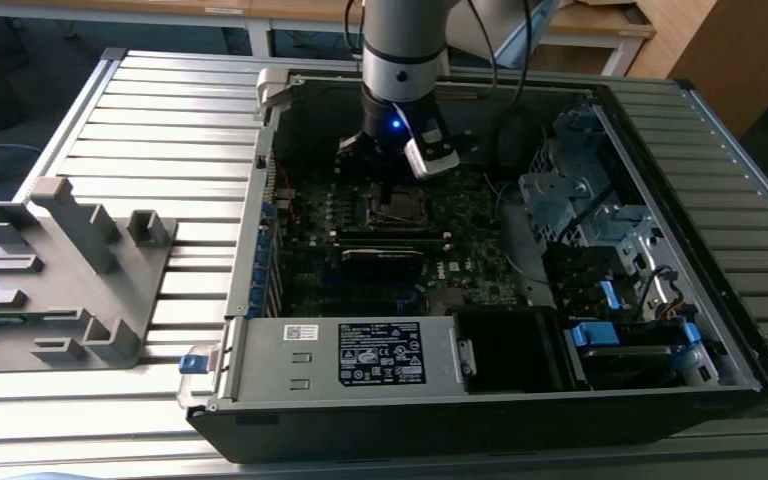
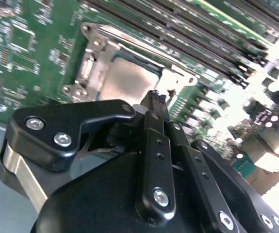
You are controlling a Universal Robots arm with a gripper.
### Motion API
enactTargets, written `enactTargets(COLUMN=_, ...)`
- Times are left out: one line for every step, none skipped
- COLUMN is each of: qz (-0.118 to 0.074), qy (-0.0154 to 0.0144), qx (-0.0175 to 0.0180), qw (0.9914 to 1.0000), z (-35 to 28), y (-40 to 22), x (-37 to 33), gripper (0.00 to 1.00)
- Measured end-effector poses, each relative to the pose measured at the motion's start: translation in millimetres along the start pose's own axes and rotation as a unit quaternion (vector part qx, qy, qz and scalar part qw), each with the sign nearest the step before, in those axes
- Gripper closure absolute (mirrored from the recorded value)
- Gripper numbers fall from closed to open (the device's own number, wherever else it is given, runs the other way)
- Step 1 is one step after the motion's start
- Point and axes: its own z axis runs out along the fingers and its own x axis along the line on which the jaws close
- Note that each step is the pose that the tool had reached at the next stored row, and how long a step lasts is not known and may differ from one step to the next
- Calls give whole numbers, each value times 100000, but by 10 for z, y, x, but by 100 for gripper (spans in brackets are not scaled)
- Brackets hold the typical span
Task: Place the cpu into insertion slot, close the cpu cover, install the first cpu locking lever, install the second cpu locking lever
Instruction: 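Close the cpu cover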
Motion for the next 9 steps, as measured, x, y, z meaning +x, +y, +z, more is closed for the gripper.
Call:
enactTargets(qz=-8, qy=-2, qx=-1, qw=100000, z=1, y=2, x=-35, gripper=90)
enactTargets(qz=-1, qy=-3, qx=-2, qw=100000, z=2, y=4, x=-66, gripper=90)
enactTargets(qz=2, qy=-2, qx=-2, qw=100000, z=2, y=6, x=-96, gripper=90)
enactTargets(qz=-4, qy=-3, qx=0, qw=100000, z=3, y=8, x=-124, gripper=90)
enactTargets(qz=-6, qy=-2, qx=-4, qw=100000, z=3, y=10, x=-148, gripper=90)
enactTargets(qz=-4, qy=-3, qx=1, qw=100000, z=3, y=11, x=-168, gripper=90)
enactTargets(qz=-5, qy=-2, qx=1, qw=100000, z=3, y=11, x=-176, gripper=90)
enactTargets(qz=-1, qy=-1, qx=1, qw=100000, z=3, y=11, x=-175, gripper=90)
enactTargets(qz=0, qy=-3, qx=1, qw=100000, z=1, y=11, x=-176, gripper=90)
